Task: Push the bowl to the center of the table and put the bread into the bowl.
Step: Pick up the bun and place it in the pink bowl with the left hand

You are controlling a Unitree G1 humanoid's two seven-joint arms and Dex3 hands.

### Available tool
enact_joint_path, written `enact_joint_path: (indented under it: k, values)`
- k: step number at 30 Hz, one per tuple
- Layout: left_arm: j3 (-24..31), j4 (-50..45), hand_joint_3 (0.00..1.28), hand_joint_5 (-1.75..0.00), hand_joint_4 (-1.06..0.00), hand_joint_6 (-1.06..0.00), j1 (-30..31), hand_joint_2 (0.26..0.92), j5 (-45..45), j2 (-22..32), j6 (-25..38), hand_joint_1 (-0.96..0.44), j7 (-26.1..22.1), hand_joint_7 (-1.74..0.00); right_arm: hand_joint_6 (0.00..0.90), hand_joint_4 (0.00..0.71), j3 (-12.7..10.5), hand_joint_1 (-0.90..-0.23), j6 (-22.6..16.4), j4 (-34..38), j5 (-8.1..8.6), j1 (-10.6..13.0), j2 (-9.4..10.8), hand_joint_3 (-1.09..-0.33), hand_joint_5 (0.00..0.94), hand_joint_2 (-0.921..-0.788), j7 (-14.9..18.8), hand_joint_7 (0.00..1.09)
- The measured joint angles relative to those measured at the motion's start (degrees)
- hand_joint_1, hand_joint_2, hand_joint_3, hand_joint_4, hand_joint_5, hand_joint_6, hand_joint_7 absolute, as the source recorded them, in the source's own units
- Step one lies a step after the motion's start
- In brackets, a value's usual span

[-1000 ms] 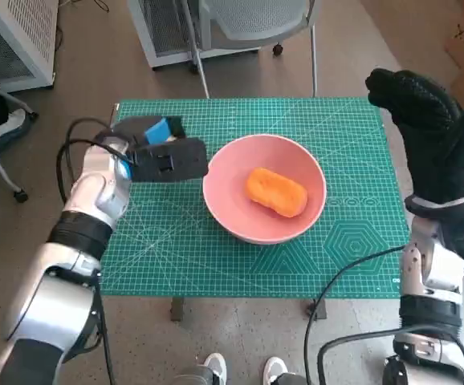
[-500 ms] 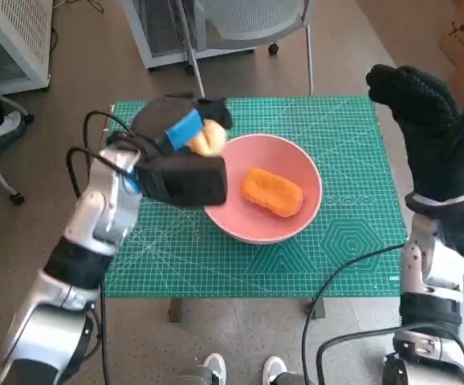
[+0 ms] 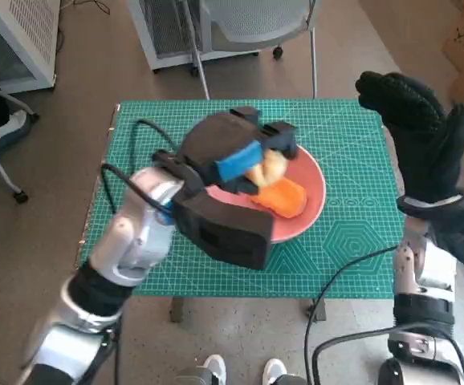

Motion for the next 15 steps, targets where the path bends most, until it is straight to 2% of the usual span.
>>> enact_joint_path:
  k: [1, 2, 3, 5, 8, 10, 15]
  values:
    - [0.11, 1.49, 0.11, -0.47, -0.28, -0.22, -0.11, 0.818, -0.74, -0.39, 0.11, -0.02, -0.72, -0.64, 0.420, 0.284, -0.05, -0.638, 0.01, -0.20, 0.07, 0.13, -0.04, -0.739, 0.000, -0.921, 0.00, 0.01]
    - [0.22, 2.88, 0.10, -0.37, -0.24, -0.20, -0.21, 0.810, -1.41, -0.77, 0.47, -0.02, -1.66, -0.54, 0.420, 0.284, -0.08, -0.638, 0.01, -0.45, 0.12, 0.30, -0.08, -0.740, 0.000, -0.921, 0.00, 0.01]
    - [0.26, 4.03, 0.08, -0.24, -0.16, -0.16, -0.22, 0.793, -1.97, -0.99, 0.83, -0.08, -2.38, -0.40, 0.420, 0.283, -0.10, -0.637, 0.02, -0.69, 0.15, 0.46, -0.10, -0.740, 0.000, -0.921, 0.00, 0.01]
    - [0.30, 5.99, 0.06, -0.10, -0.06, -0.11, -0.24, 0.776, -2.96, -1.23, 1.18, -0.22, -3.76, -0.24, 0.420, 0.282, -0.16, -0.637, 0.12, -1.07, 0.39, 0.77, -0.18, -0.741, 0.000, -0.921, 0.00, 0.01]
    - [0.43, 8.03, 0.05, -0.04, -0.03, -0.10, -0.24, 0.776, -3.60, -1.21, 1.23, -0.35, -5.14, -0.17, 0.420, 0.280, -0.30, -0.637, 0.48, -1.51, 0.58, 1.17, -0.50, -0.741, 0.000, -0.921, 0.00, 0.01]
    - [0.96, 9.18, 0.05, -0.02, -0.01, -0.10, -0.25, 0.792, -4.25, -1.19, 0.65, -0.51, -5.10, -0.15, 0.419, 0.281, -0.42, -0.646, 0.75, -1.93, 0.62, 1.37, -0.69, -0.741, 0.001, -0.921, -0.01, 0.01]
    - [2.81, 12.81, 0.05, 0.00, 0.00, -0.10, -0.32, 0.841, -5.75, -1.09, -4.73, -0.75, -1.19, -0.13, 0.419, 0.284, -0.66, -0.653, 1.53, -3.25, 0.62, 1.52, -0.99, -0.740, 0.002, -0.921, -0.14, 0.01]
